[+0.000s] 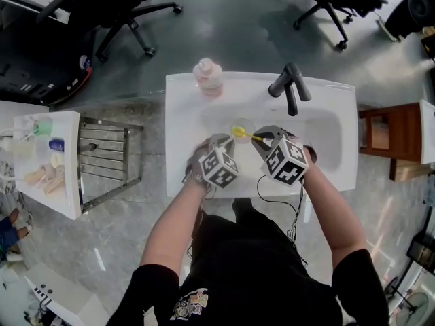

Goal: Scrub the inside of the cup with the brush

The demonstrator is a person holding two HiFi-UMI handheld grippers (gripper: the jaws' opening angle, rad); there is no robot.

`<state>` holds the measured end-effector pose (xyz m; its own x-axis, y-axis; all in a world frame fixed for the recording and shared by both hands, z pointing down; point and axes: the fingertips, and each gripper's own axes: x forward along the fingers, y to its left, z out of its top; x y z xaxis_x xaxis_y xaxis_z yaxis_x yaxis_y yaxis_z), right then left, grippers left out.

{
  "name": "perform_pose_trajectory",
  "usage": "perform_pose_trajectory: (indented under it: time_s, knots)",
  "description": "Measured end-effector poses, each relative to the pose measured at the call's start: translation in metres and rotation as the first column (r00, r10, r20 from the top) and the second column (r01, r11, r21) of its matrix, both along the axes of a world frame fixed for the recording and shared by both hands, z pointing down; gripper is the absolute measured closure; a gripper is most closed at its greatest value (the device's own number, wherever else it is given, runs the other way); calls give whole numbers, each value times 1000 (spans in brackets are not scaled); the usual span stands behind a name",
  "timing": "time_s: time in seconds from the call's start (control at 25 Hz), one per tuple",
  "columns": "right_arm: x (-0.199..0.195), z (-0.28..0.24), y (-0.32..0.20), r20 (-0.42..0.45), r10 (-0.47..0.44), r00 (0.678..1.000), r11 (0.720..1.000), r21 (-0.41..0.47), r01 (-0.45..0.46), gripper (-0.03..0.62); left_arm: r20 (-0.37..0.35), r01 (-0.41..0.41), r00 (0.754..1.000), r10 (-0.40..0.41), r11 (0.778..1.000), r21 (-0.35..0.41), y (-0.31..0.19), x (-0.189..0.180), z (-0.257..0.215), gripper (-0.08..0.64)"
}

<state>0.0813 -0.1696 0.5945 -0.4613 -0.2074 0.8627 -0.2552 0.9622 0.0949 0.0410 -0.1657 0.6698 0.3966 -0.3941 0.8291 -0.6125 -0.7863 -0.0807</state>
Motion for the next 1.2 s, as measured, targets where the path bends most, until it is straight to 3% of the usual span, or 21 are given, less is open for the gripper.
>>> perform_pose_trajectory:
  time_s: [0.48, 0.88, 1.2]
  knots:
    - [12, -2, -28, -85, 54, 995, 999, 15, -53, 548, -3, -4, 1000, 4, 1000, -3, 0, 0, -1, 518]
    - [27, -3, -16, -160, 9, 987, 1000, -11, -11, 554, -7, -3, 1000, 3, 1000, -1, 1, 0, 1, 519]
    - [30, -3, 1, -168, -31, 985, 997, -72, 19, 554, -12, -4, 1000, 4, 1000, -2, 0, 1, 1, 518]
